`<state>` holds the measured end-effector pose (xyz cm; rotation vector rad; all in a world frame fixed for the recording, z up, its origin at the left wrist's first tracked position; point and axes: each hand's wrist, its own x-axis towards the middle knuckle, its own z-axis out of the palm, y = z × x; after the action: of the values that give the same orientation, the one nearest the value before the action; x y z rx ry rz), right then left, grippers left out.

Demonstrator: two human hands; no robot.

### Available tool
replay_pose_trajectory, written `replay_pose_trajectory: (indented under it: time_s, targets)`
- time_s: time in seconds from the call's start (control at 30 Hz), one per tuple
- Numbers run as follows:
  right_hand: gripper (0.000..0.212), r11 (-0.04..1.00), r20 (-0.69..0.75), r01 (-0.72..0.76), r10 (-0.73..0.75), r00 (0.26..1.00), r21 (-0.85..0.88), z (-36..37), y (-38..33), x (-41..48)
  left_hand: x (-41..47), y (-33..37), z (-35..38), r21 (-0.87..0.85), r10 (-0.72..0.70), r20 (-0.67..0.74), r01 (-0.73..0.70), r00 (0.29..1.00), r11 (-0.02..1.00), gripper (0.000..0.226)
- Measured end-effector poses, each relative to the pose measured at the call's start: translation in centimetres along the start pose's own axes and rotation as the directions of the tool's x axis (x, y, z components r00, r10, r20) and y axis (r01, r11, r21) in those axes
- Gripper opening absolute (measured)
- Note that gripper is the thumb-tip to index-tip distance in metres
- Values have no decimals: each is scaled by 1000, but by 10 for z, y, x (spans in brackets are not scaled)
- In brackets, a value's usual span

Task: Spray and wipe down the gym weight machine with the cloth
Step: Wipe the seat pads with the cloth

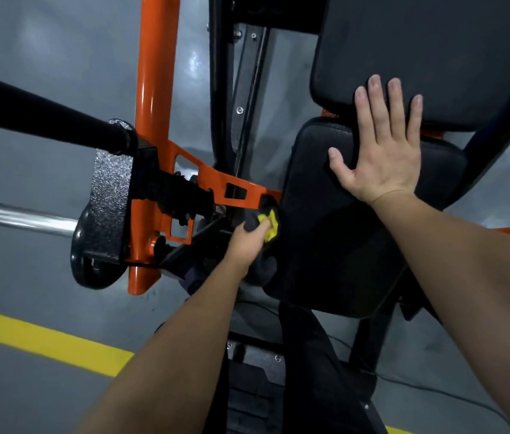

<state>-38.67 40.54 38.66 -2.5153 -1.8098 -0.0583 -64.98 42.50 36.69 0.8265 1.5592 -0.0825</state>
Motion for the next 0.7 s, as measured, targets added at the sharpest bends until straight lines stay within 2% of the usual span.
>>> replay_pose_trajectory:
  time_s: [0.07,0.1,0.2,0.37,0.47,0.6,0.67,0.7]
  targets:
    - [85,1000,3,-11,11,1000,-4,1,-1,-1,2,-13,-2,12,-75,-4,75,997,997,18]
    - [85,1000,0,-13,13,1000,-7,2,-2,-3,4,-11,-2,-4,-66,-14,66,998,998,18]
    - [84,1000,-13,-25,25,1000,-17,2,-5,-3,8,30,3,-131,86,-41,-91,995,987,11]
    - [76,992,-39,-129,128,991,-14,4,-15,-11,12,133,22,-300,332,-63,-336,941,893,7]
    - [73,970,-58,-241,242,969,15,9,-28,-20,17,126,23,-222,398,-100,-410,912,885,14]
    - [74,972,-47,-236,236,971,8,11,-27,-20,28,51,12,-71,275,-39,-278,961,958,27]
    - [74,973,-66,-232,232,970,3,13,-26,-20,31,15,2,-98,108,-56,-114,992,989,26]
    - [74,973,-70,-232,231,970,0,14,-27,-21,32,-1,-3,-135,-13,-67,4,998,991,36]
